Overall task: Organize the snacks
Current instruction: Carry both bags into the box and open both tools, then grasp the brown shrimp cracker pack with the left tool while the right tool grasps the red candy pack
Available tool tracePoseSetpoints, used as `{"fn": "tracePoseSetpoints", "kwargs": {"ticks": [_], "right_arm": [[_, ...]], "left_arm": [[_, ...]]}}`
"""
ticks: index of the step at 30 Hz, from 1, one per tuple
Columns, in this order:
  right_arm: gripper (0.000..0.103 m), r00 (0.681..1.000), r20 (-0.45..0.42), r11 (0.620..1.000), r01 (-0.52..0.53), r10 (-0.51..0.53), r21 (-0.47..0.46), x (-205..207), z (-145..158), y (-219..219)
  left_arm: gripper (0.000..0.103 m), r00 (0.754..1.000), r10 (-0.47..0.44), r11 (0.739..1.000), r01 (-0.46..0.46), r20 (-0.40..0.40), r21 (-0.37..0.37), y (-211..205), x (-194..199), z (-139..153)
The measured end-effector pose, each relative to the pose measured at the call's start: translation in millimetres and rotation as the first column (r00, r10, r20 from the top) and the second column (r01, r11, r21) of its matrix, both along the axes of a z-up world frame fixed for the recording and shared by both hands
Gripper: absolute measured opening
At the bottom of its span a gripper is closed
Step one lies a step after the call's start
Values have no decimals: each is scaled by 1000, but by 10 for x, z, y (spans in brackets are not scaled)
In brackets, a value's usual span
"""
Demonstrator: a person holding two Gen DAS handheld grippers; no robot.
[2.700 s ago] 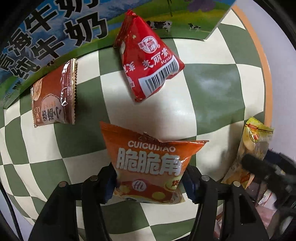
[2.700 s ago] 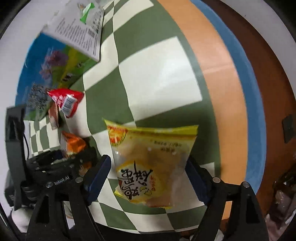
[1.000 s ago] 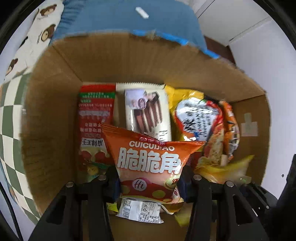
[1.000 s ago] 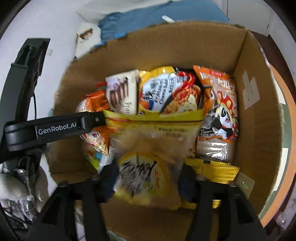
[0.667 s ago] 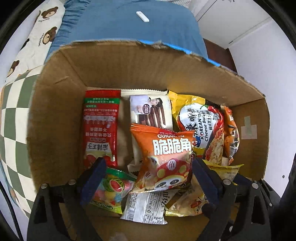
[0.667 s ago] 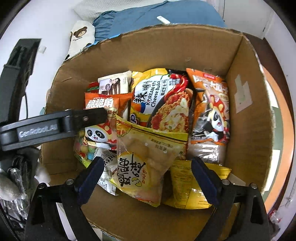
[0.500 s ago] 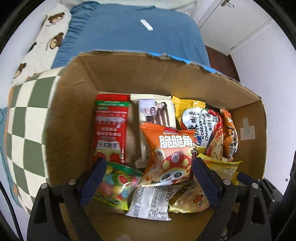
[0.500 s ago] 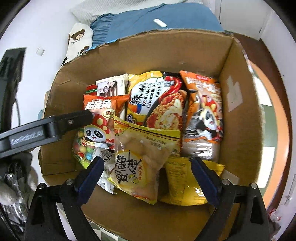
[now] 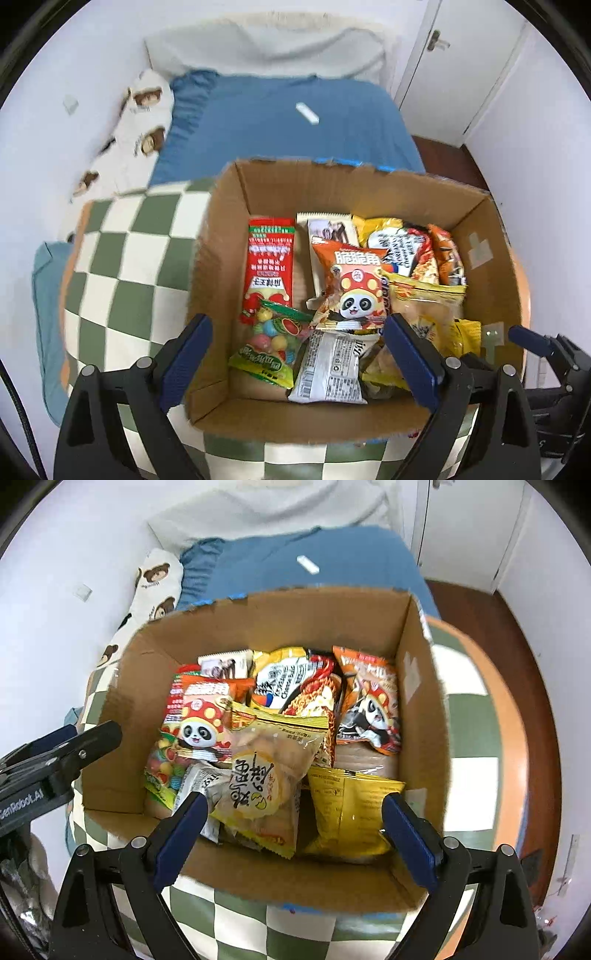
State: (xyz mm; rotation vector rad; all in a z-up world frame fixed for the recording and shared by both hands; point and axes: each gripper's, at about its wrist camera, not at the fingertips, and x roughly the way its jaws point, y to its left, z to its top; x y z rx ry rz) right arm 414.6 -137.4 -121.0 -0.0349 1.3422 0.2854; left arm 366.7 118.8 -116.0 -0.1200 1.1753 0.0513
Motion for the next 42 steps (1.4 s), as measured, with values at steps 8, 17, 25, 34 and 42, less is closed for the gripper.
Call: {"fn": "tracePoseSetpoints", "kwargs": {"ticks": [8, 17, 25, 34, 42], "right_arm": [[97, 988, 152, 1000, -4, 4, 4, -462, 562, -85], [97, 956, 293, 1000, 10, -15, 19, -1011, 1078, -229], [97, 924, 381, 999, 31, -42, 36, -1448, 1431, -355], [97, 898, 435, 998, 46, -60, 42, -1735, 1617, -383], [97, 927, 367, 993, 41, -80, 115, -1698, 1404, -469]], "left_arm": [[95, 988, -19, 999, 15, 151, 29, -102, -547, 511], [95, 966, -29, 999, 22, 258, 32, -183, -1114, 899], [95, 938, -30, 999, 18, 344, 39, -249, -1565, 1187], [95, 927, -43, 998, 26, 374, 51, -300, -1814, 1276], [95, 950, -33, 998, 16, 312, 59, -287, -1753, 1028]]}}
